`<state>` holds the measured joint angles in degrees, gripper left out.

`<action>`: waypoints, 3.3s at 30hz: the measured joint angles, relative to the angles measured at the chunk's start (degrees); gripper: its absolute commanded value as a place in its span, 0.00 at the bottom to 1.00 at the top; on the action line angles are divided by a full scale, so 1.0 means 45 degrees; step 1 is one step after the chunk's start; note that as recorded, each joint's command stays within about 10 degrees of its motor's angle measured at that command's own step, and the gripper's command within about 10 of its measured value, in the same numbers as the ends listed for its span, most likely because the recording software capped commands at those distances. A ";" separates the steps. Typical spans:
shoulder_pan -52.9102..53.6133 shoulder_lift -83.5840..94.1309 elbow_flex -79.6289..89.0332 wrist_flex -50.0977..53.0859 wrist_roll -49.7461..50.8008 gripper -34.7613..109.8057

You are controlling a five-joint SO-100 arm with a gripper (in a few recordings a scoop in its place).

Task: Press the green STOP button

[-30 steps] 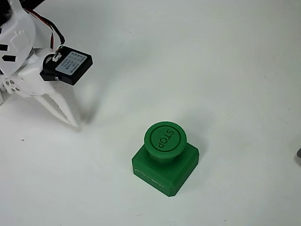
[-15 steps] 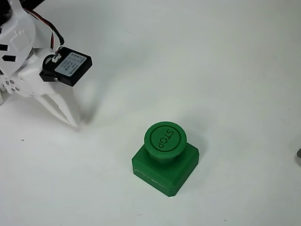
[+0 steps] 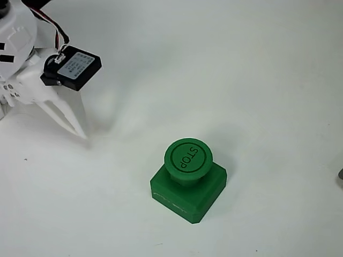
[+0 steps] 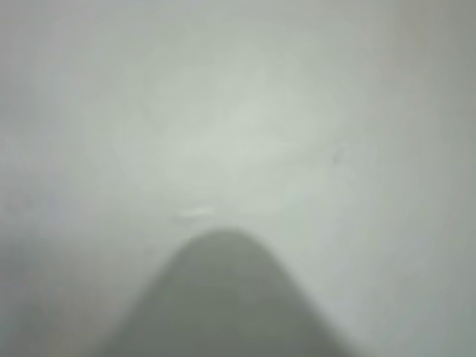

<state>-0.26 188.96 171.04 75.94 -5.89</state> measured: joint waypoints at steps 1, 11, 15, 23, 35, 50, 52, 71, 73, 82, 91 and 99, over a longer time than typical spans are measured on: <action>0.0000 -0.0039 -0.0156 0.0000 0.0000 0.24; 0.0000 -0.5059 -0.3633 -0.0020 -0.0215 0.24; 0.0000 -0.7227 -0.5137 -0.0469 -0.0645 0.24; 0.0000 -1.1602 -0.8262 -0.0879 -0.1660 0.24; 0.0000 -1.7207 -1.2891 -0.0508 -0.2617 0.24; 0.0137 -2.0859 -1.8535 0.1035 -0.3301 0.24; 0.0098 -2.1445 -1.9316 0.1289 -0.3301 0.24; -0.1016 -2.3945 -2.6270 0.3438 -0.2617 0.24; -0.1074 -2.3945 -2.6719 0.3574 -0.2578 0.24; -0.1230 -2.4102 -2.6699 0.3789 -0.2070 0.24; -0.1230 -2.4121 -2.5898 0.3965 -0.1680 0.24; -0.1230 -2.4609 -2.5352 0.3984 -0.1641 0.24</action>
<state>-5.80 78.22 56.95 93.87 -13.27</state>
